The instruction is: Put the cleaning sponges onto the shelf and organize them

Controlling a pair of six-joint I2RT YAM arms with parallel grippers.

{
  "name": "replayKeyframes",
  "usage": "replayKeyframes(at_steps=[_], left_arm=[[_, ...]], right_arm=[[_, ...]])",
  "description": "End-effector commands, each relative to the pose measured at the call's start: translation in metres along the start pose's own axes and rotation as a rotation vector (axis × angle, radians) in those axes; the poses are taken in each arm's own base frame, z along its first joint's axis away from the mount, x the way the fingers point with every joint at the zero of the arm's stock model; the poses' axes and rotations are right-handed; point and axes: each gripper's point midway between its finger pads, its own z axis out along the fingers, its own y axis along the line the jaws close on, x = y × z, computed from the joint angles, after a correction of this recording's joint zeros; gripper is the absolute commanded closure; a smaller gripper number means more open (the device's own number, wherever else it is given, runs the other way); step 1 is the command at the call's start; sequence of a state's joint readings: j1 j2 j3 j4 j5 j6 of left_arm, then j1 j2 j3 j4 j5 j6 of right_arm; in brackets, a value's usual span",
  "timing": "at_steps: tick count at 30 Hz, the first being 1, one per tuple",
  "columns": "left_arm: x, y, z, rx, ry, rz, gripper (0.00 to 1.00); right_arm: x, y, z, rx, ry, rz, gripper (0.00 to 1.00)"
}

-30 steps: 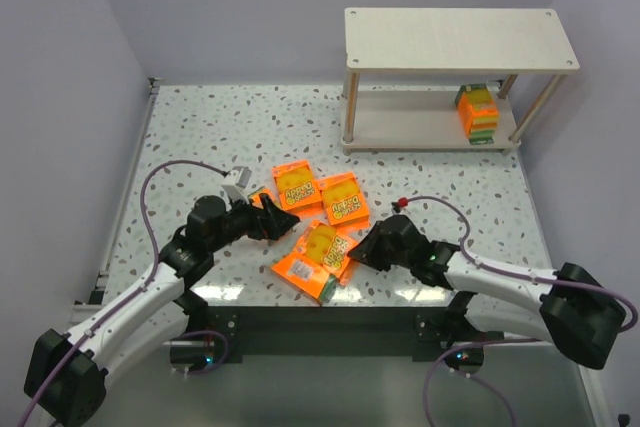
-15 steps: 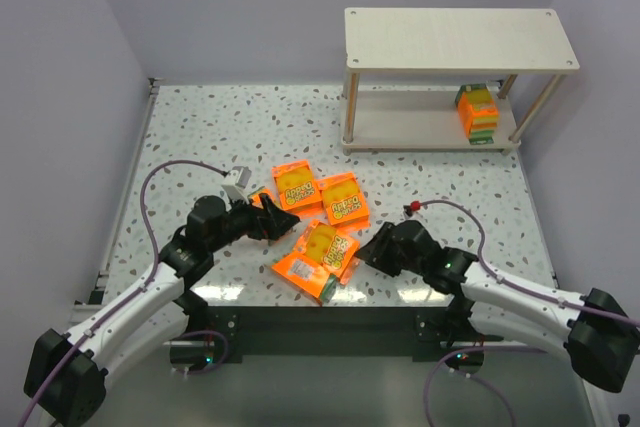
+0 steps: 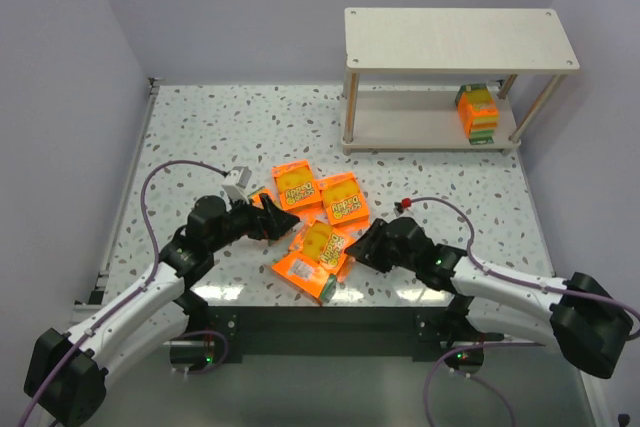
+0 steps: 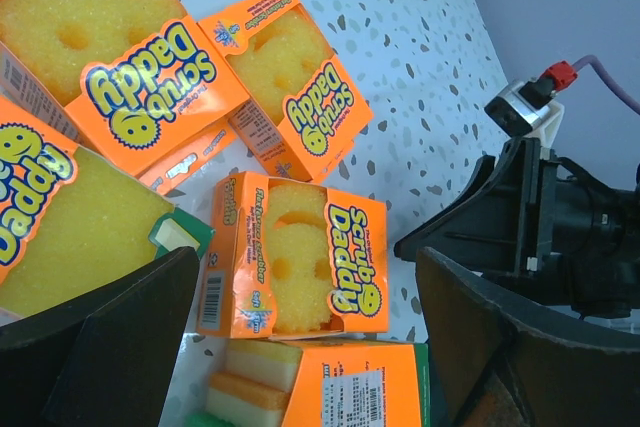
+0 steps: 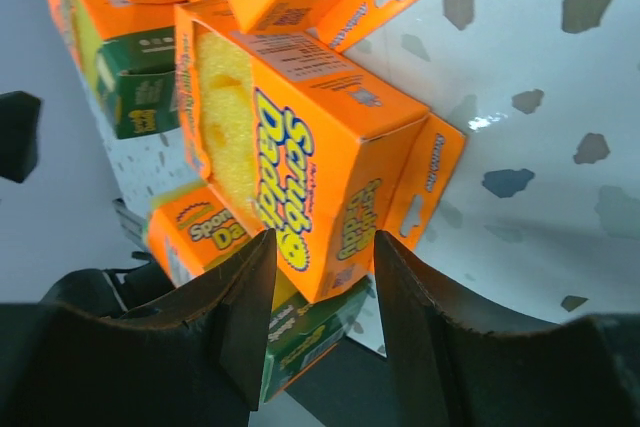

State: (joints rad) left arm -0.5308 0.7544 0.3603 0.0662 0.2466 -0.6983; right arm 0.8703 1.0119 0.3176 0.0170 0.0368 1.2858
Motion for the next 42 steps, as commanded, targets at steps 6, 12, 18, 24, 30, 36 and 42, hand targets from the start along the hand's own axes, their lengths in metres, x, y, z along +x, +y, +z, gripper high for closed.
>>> replayKeyframes(at_steps=[6, 12, 18, 24, 30, 36, 42], left_arm=[[0.003, 0.0, 0.007, 0.026, 0.0, -0.014, 0.05], [0.005, -0.002, 0.009, 0.036, 0.01, -0.02, 0.06], [0.006, -0.001, 0.006, 0.033, 0.008, -0.02, 0.06], [0.008, -0.001, 0.007, 0.037, 0.013, -0.024, 0.06], [0.006, -0.001, 0.004, 0.035, 0.005, -0.017, 0.06], [0.005, -0.003, 0.004, 0.04, 0.004, -0.017, 0.06], [-0.004, -0.008, 0.001, 0.036, -0.016, -0.003, 0.06]], right_arm=[[-0.004, 0.02, 0.001, -0.023, 0.001, -0.061, 0.5], [0.006, 0.021, 0.019, -0.003, 0.05, -0.061, 0.52], [0.002, 0.019, 0.021, 0.006, 0.023, -0.052, 0.67], [0.003, 0.004, 0.021, 0.042, 0.014, -0.04, 0.91], [-0.003, -0.001, 0.006, 0.055, -0.019, -0.043, 1.0], [-0.011, 0.005, -0.014, 0.027, -0.054, -0.048, 1.0], [-0.037, 0.039, -0.055, -0.069, -0.158, -0.058, 1.0]])
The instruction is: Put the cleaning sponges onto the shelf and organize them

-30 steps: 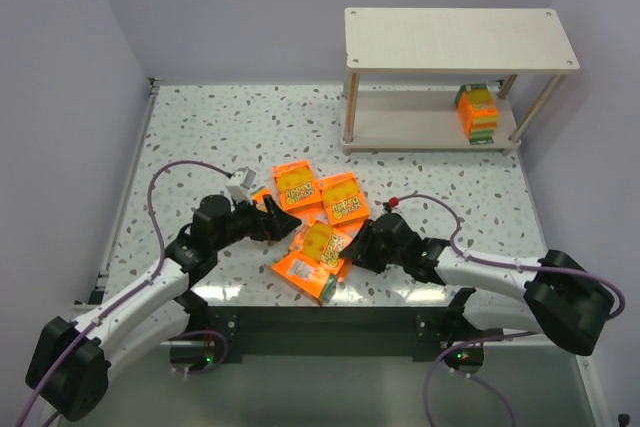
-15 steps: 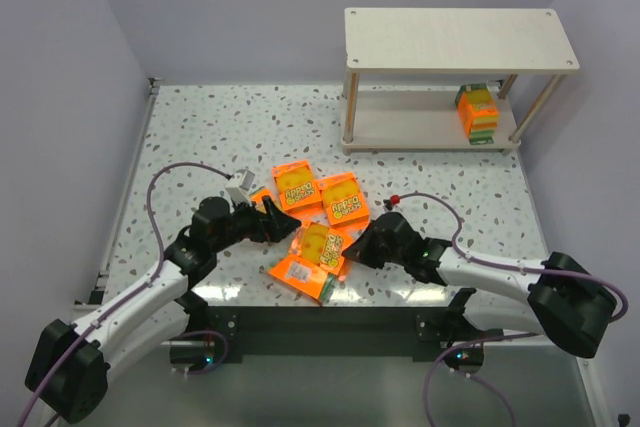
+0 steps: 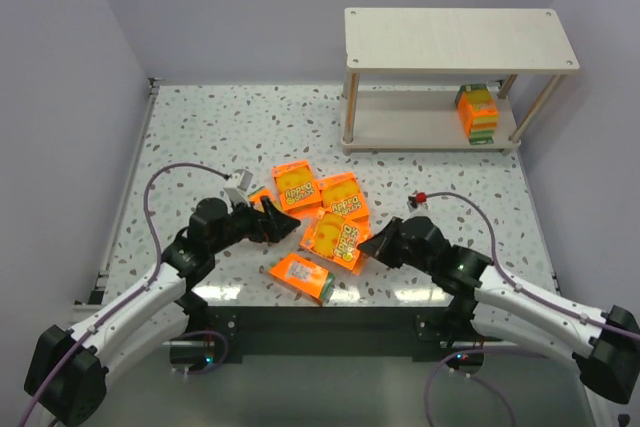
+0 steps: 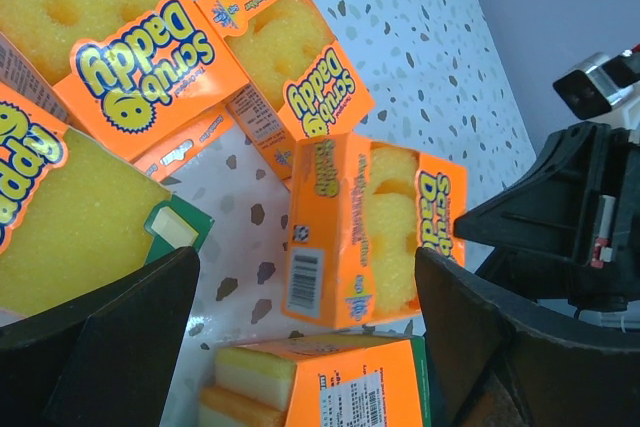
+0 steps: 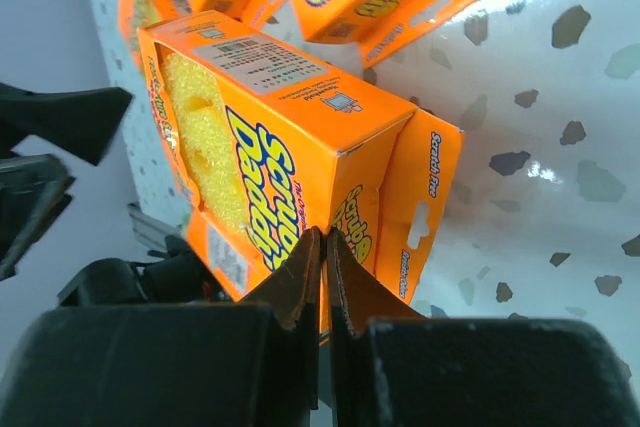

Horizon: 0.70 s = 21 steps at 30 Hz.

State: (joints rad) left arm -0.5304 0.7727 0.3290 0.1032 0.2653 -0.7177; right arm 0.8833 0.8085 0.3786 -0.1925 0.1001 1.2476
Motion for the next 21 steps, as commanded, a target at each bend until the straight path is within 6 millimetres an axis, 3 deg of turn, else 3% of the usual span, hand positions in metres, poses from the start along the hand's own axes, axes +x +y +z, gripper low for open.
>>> replayKeyframes(at_steps=[1, 4, 8, 13, 14, 16, 17, 18, 21], left_arm=[[-0.017, -0.014, -0.003, 0.031, -0.041, 0.028, 0.06], [-0.03, -0.02, -0.007, 0.025, -0.069, 0.046, 0.06], [-0.049, -0.031, -0.014, 0.025, -0.116, 0.061, 0.05], [-0.056, -0.037, -0.015, 0.03, -0.124, 0.062, 0.05], [-0.057, -0.039, -0.016, 0.034, -0.124, 0.063, 0.05], [-0.056, -0.041, -0.016, 0.041, -0.118, 0.06, 0.05], [-0.058, -0.042, -0.017, 0.046, -0.122, 0.062, 0.05], [-0.059, -0.045, -0.018, 0.054, -0.125, 0.063, 0.05], [-0.056, -0.045, -0.02, 0.048, -0.107, 0.06, 0.05]], right_arm=[[-0.035, 0.029, -0.03, -0.06, -0.138, -0.02, 1.0], [-0.061, 0.051, -0.057, -0.092, -0.227, -0.031, 1.0], [-0.111, 0.085, -0.097, -0.132, -0.44, -0.026, 1.0], [-0.166, 0.121, -0.134, -0.165, -0.678, 0.024, 1.0], [-0.179, 0.137, -0.147, -0.205, -0.728, 0.048, 1.0], [-0.197, 0.147, -0.155, -0.199, -0.81, 0.056, 1.0], [-0.207, 0.162, -0.167, -0.231, -0.846, 0.077, 1.0], [-0.217, 0.163, -0.163, -0.196, -0.878, 0.073, 1.0], [-0.245, 0.177, -0.179, -0.201, -0.948, 0.081, 1.0]])
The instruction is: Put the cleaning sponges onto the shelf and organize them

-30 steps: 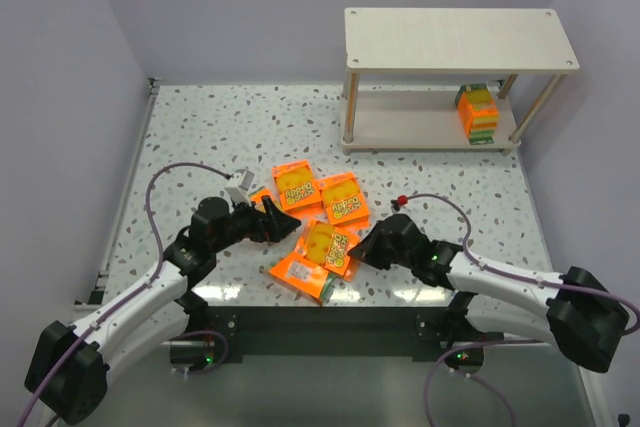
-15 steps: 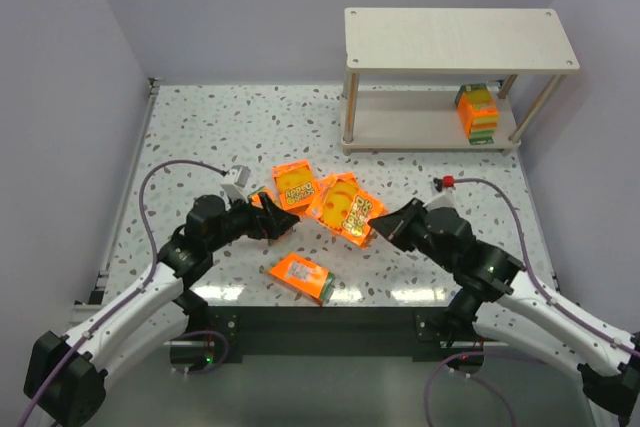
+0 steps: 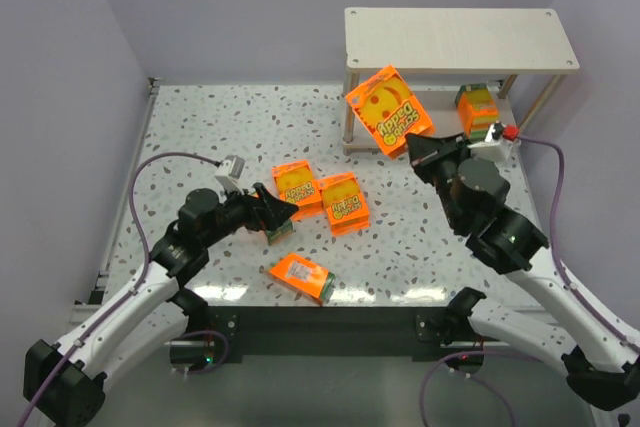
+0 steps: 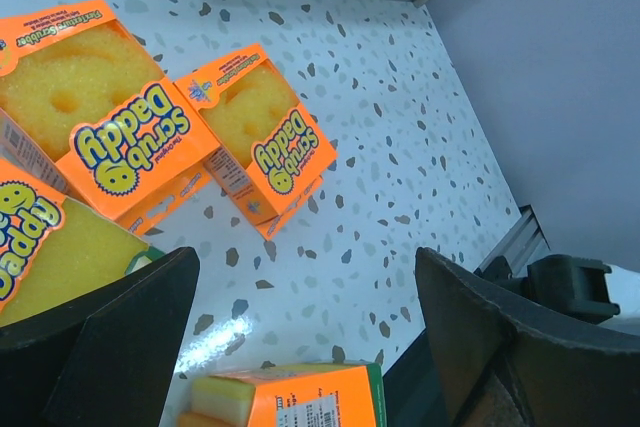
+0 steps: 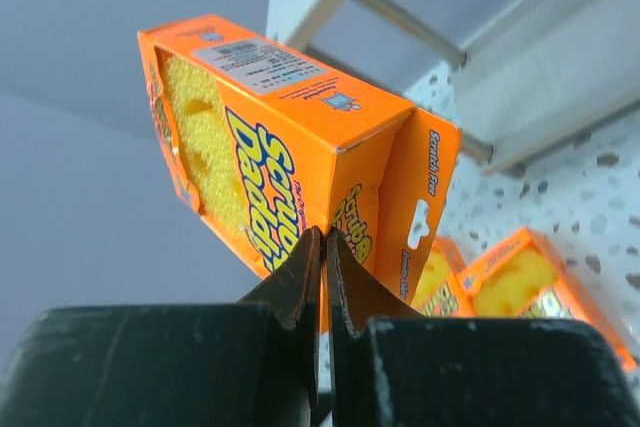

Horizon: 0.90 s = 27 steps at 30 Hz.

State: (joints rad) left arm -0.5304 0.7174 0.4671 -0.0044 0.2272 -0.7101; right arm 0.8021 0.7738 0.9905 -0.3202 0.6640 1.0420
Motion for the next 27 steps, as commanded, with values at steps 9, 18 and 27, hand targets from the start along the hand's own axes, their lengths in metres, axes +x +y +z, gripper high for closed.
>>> replayKeyframes(at_steps=[9, 18, 27], left_arm=[[-0.018, -0.023, -0.01, 0.056, -0.015, 0.036, 0.05], [-0.018, -0.025, -0.012, 0.06, -0.018, 0.037, 0.05], [-0.015, -0.024, -0.014, 0.068, -0.021, 0.039, 0.05]], right_arm=[[-0.139, 0.017, 0.067, -0.074, -0.273, 0.127, 1.0], [-0.238, -0.026, 0.1, -0.068, -0.383, 0.326, 1.0], [-0.3, -0.05, 0.114, 0.001, -0.442, 0.363, 1.0]])
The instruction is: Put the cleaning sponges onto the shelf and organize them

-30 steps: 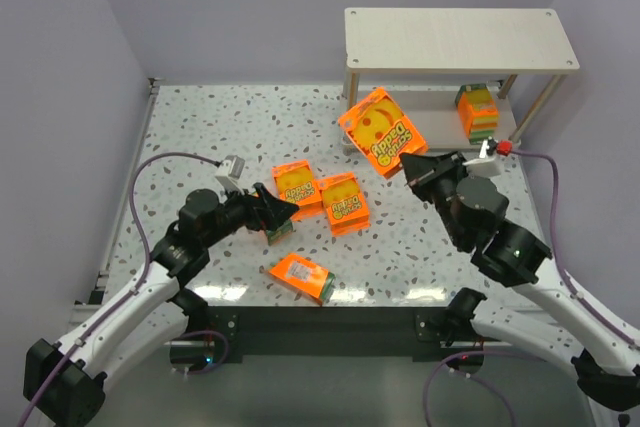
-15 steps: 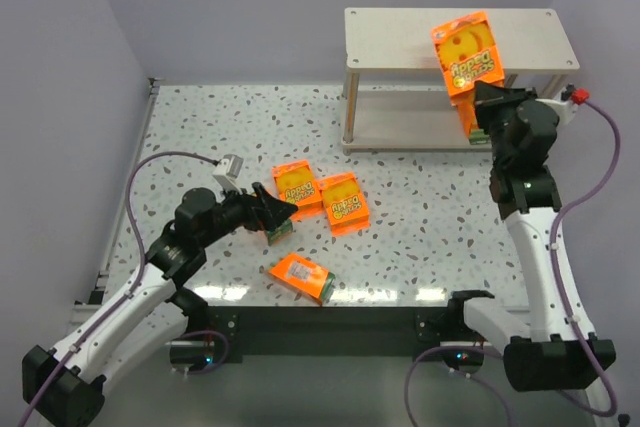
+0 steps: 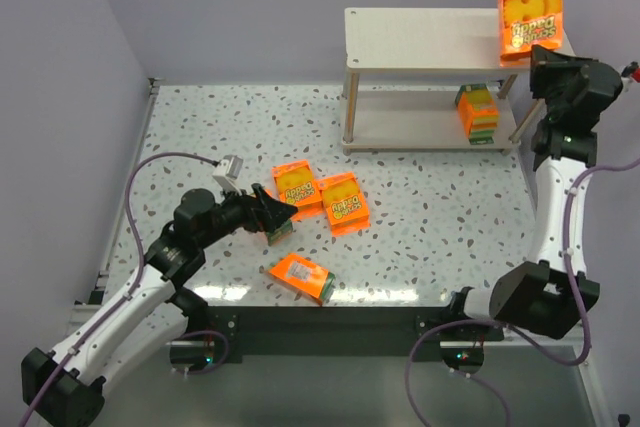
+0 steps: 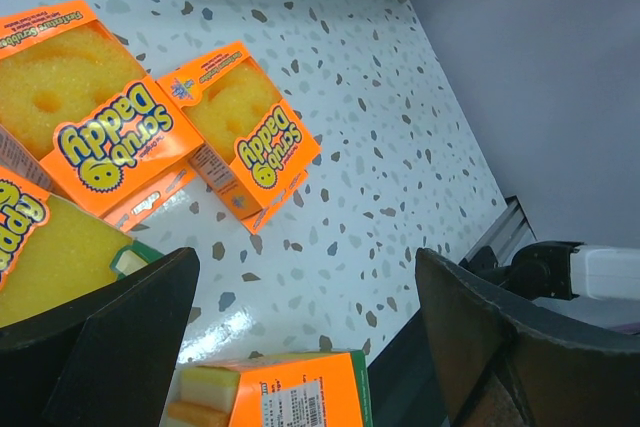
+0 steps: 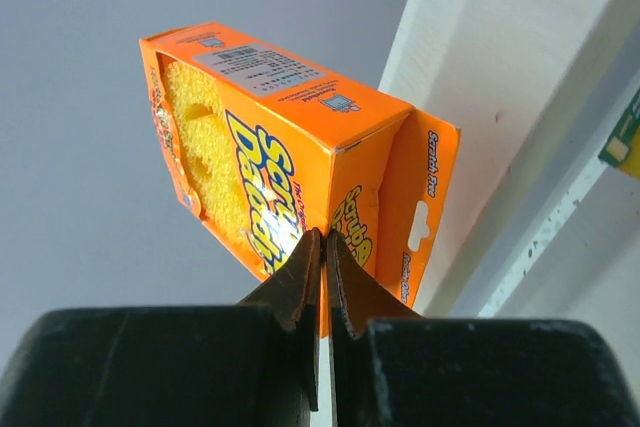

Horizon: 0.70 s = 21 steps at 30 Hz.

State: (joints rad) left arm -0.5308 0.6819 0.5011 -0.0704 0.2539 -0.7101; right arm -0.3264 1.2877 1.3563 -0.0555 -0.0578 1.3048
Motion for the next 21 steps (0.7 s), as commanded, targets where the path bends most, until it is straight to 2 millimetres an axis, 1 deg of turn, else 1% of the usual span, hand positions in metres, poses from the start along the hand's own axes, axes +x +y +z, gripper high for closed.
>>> replayKeyframes(at_steps=[1, 2, 3, 5, 9, 10, 12, 14, 15, 16, 19, 21], left_arm=[[-0.01, -0.011, -0.005, 0.041, -0.035, 0.038, 0.05], [-0.01, -0.011, -0.005, 0.043, -0.037, 0.038, 0.05], [-0.009, -0.011, -0.006, 0.044, -0.039, 0.035, 0.05], [-0.007, -0.009, -0.006, 0.045, -0.042, 0.036, 0.05], [-0.001, -0.007, -0.004, 0.055, -0.03, 0.023, 0.05], [-0.006, -0.012, -0.003, 0.081, -0.052, 0.028, 0.05], [-0.006, -0.014, -0.003, 0.093, -0.052, 0.024, 0.05], [-0.008, -0.017, -0.003, 0.106, -0.061, 0.024, 0.05], [-0.009, -0.018, -0.004, 0.11, -0.069, 0.028, 0.05], [-0.009, -0.018, -0.004, 0.112, -0.071, 0.029, 0.04], [-0.012, -0.02, -0.004, 0.117, -0.08, 0.029, 0.04], [-0.008, -0.022, -0.003, 0.143, -0.072, 0.018, 0.04]], right_arm=[[-0.032, 0.032, 0.007, -0.063, -0.02, 0.033, 1.0], [-0.036, 0.039, 0.008, -0.06, -0.007, 0.036, 1.0], [-0.047, 0.035, 0.012, -0.041, -0.021, 0.036, 1.0], [-0.05, 0.031, 0.017, -0.008, 0.009, 0.042, 1.0], [-0.06, 0.02, 0.018, 0.033, 0.019, 0.062, 1.0], [-0.061, 0.016, 0.019, 0.047, 0.018, 0.076, 1.0], [-0.06, 0.012, 0.022, 0.061, 0.035, 0.095, 1.0], [-0.06, 0.016, 0.024, 0.056, 0.05, 0.108, 1.0], [-0.059, 0.012, 0.03, 0.067, 0.056, 0.113, 1.0], [-0.059, 0.014, 0.029, 0.076, 0.063, 0.122, 1.0], [-0.06, 0.006, 0.035, 0.113, 0.062, 0.149, 1.0], [-0.063, 0.012, 0.036, 0.108, 0.051, 0.151, 1.0]])
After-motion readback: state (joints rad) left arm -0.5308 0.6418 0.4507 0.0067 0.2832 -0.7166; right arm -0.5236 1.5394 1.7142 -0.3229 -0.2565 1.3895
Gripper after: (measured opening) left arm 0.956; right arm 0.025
